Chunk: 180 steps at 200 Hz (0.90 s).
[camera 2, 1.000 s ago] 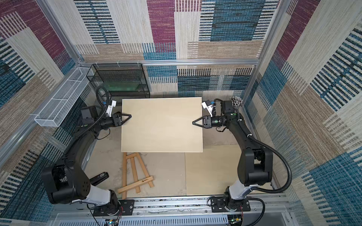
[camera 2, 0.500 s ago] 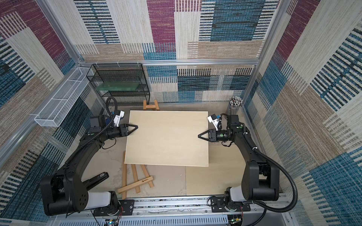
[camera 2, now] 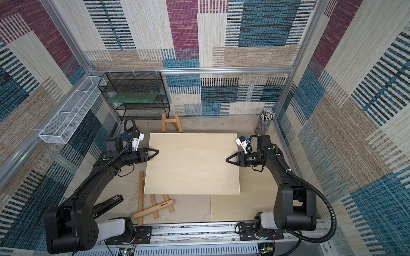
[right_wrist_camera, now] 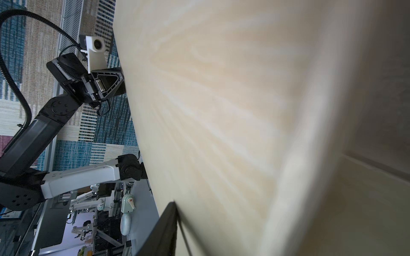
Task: Disassemble the easel
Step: Place the drawing board on the drawing board.
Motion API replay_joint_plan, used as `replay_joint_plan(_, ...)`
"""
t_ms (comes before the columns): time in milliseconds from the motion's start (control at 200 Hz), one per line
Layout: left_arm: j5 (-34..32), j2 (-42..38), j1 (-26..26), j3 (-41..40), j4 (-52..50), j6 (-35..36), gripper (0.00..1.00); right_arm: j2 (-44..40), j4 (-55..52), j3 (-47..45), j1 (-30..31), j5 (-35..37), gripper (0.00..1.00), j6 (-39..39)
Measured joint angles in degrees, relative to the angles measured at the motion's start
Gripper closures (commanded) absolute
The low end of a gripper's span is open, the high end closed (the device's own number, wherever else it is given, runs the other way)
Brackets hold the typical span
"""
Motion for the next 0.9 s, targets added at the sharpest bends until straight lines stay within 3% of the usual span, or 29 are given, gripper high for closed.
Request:
replay_joint_plan(200,2.75,-0.50,-0.42,-1.73,0.39,-0.35,1.00,-0.70,0.31,-1.70,-0.98,2.40,0.49,0.63)
replay_joint_plan(491,5.77,-2.01,-0.55,-3.96,-1.18,-0.50,1.00,-0.22,0.35,-3.98,-2.21,3.15,0.48,1.29)
replay_joint_plan(571,6.10,-2.19,-0.55,-4.35,-1.60,-0.96,1.00,0.11,0.37,-4.42,-2.25,3.41,0.38,1.44)
replay_joint_plan(736,8.98,-2.43,-0.98,-4.48,-2.19,-1.09,1.00,0.66,0.44,-4.90,-2.14,5.64,0.31,2.14)
replay_joint_plan(821,18.45,-2.49,-0.81,-4.31,-3.45,-4.66,1.00,1.07,1.53,-5.27,-2.56,6.75,0.23,1.22)
replay_joint_plan(901,19.91,-2.58,-0.74,-4.42,-3.30,-4.39,1.00,1.22,1.22,-5.46,-2.45,7.23,0.17,1.66)
